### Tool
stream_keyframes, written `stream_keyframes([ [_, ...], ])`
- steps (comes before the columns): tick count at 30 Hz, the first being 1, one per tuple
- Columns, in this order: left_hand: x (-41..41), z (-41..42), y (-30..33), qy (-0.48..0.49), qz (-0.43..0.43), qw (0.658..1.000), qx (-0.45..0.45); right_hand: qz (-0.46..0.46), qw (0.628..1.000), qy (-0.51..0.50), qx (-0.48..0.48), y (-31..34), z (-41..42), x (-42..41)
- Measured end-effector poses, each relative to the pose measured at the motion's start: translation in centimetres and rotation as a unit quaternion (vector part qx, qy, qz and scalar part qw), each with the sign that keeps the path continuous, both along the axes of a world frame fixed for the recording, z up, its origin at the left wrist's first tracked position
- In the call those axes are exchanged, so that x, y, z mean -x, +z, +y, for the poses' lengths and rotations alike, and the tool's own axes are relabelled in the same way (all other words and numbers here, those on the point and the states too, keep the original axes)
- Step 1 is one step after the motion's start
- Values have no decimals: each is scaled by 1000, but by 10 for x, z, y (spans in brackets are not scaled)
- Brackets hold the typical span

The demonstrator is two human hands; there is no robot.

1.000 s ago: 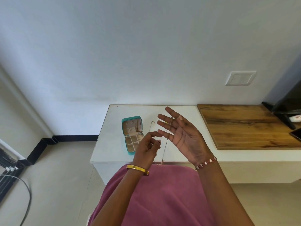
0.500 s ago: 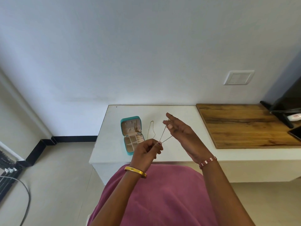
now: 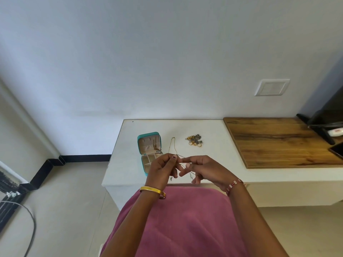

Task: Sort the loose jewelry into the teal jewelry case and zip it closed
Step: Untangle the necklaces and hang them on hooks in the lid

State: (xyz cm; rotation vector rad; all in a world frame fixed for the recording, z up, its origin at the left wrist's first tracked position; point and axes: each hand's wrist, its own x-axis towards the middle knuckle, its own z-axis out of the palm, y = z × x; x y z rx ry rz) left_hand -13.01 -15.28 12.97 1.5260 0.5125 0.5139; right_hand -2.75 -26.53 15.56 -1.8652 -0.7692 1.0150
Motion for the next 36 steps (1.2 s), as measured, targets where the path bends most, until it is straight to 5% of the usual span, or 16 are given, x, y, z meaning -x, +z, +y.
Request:
stream_keyframes([
  [5,1,-1,1,-12,3,999,40,41,998,23,-39,-2,0,2],
  [17,2,6,-6,8,55,990,132,-30,997,-22,-62,-6,2,-1],
  [25,0,0,-10,40,95,994,46,-11,998,-31,-57,-7,4,1],
  [36,1,-4,-5,-44,99,994,-16,-10,997,-47,-66,-5,3,1],
])
